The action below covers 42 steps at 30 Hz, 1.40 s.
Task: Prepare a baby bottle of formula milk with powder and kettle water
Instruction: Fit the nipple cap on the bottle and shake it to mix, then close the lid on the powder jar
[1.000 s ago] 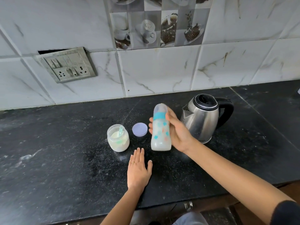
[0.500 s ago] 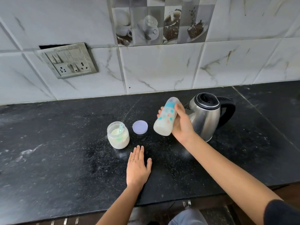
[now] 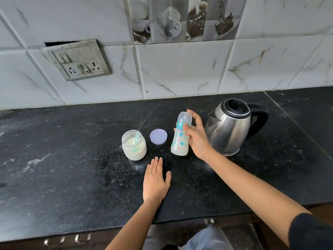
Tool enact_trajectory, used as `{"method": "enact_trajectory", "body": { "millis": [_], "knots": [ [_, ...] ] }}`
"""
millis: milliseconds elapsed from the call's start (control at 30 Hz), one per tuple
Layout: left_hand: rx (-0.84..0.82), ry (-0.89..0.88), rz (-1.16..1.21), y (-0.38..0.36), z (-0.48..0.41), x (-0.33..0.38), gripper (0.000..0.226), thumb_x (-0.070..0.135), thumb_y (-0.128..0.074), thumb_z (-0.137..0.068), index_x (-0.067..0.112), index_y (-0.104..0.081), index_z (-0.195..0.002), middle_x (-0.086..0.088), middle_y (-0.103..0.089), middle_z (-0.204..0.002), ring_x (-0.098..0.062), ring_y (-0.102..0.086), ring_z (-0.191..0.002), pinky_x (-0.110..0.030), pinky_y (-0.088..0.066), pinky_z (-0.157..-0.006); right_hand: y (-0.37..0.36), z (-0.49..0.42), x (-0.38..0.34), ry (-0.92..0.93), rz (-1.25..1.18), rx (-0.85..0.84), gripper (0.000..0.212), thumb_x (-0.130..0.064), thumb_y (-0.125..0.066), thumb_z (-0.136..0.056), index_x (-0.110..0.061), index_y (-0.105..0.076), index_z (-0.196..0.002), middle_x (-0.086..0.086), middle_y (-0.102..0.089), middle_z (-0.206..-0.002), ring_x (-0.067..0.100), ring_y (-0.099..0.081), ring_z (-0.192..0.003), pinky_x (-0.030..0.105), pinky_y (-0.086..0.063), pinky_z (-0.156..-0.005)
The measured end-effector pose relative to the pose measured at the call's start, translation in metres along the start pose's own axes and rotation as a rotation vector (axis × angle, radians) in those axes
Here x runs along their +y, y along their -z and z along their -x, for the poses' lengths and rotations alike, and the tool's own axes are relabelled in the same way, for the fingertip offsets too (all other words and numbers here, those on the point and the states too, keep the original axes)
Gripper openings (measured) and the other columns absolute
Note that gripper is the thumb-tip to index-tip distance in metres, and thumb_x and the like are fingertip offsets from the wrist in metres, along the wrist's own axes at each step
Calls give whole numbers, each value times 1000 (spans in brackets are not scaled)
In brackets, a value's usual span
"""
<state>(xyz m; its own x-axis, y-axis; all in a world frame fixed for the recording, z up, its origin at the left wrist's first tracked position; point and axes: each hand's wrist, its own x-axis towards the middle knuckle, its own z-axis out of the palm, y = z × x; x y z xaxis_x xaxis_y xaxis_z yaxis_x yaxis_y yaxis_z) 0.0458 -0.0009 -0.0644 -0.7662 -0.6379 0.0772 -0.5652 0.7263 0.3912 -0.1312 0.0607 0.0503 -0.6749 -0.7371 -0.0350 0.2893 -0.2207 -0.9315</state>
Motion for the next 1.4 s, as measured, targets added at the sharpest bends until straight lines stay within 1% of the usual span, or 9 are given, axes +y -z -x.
{"method": "enact_trajectory", "body": {
  "millis": [167,300,500,633,833,967,1100,1200,1400],
  "knots": [
    [-2,0,-10,-1,-1,-1,63,47,-29,-97,16,-15,-151,-2,-12,-159,-12,-5,-146,-26,3,-118,12,1,15,-22,179,-70,61,-20,-73,-74,-36,-44,-125,17,-49,-133,32,-55,-116,43,-47,-98],
    [-2,-2,-14,-1,-1,-1,63,47,-28,-98,16,-13,-151,-1,-10,-159,-11,-3,-146,-26,4,-117,18,3,22,-85,270,-155,62,-18,-71,-74,-36,-41,-125,7,-52,-128,18,-56,-111,35,-45,-94],
    [0,2,16,0,0,-1,63,46,-30,-98,16,-15,-151,-1,-11,-159,-12,-3,-146,-26,4,-117,34,6,28,-75,331,-218,60,-5,-67,-80,-30,-38,-126,20,-48,-135,28,-52,-122,43,-43,-106],
    [4,-7,27,1,0,0,63,46,-30,-98,16,-14,-151,-2,-11,-159,-12,-3,-146,-26,5,-116,34,14,26,-40,419,-263,59,-9,-70,-78,-24,-37,-124,26,-49,-134,27,-53,-118,36,-44,-103],
    [11,-11,60,-1,0,-3,62,44,-31,-98,15,-16,-151,-3,-12,-158,-13,-5,-146,-26,3,-117,35,17,31,42,592,-284,63,6,-66,-78,-29,-38,-123,14,-47,-137,23,-49,-127,40,-39,-109],
    [74,-20,186,4,2,-3,61,39,-38,-98,14,-19,-150,0,-12,-156,-14,-10,-146,-22,3,-116,16,24,16,310,761,-156,54,-11,-67,-75,-24,-47,-123,1,-48,-128,15,-47,-124,30,-36,-107],
    [321,68,339,15,9,-5,62,39,-42,-94,12,-26,-147,0,-23,-153,-12,-15,-144,-25,-3,-118,-34,20,11,656,944,-41,35,2,-61,-78,-4,-57,-113,6,-51,-118,16,-51,-112,24,-41,-99],
    [483,207,443,27,8,-9,65,38,-52,-90,9,-30,-143,-10,-31,-150,-18,-20,-142,-29,-12,-117,-64,6,27,550,1080,-131,46,3,-58,-79,-2,-50,-124,12,-44,-128,19,-46,-119,22,-38,-102],
    [509,353,672,54,-10,-31,76,21,-70,-83,8,-27,-144,-7,-28,-150,-9,-21,-136,-5,-10,-106,-91,-46,68,-124,1284,4,82,-11,-68,-83,-6,-16,-146,21,-7,-155,37,-7,-145,41,-27,-113]
  ]
}}
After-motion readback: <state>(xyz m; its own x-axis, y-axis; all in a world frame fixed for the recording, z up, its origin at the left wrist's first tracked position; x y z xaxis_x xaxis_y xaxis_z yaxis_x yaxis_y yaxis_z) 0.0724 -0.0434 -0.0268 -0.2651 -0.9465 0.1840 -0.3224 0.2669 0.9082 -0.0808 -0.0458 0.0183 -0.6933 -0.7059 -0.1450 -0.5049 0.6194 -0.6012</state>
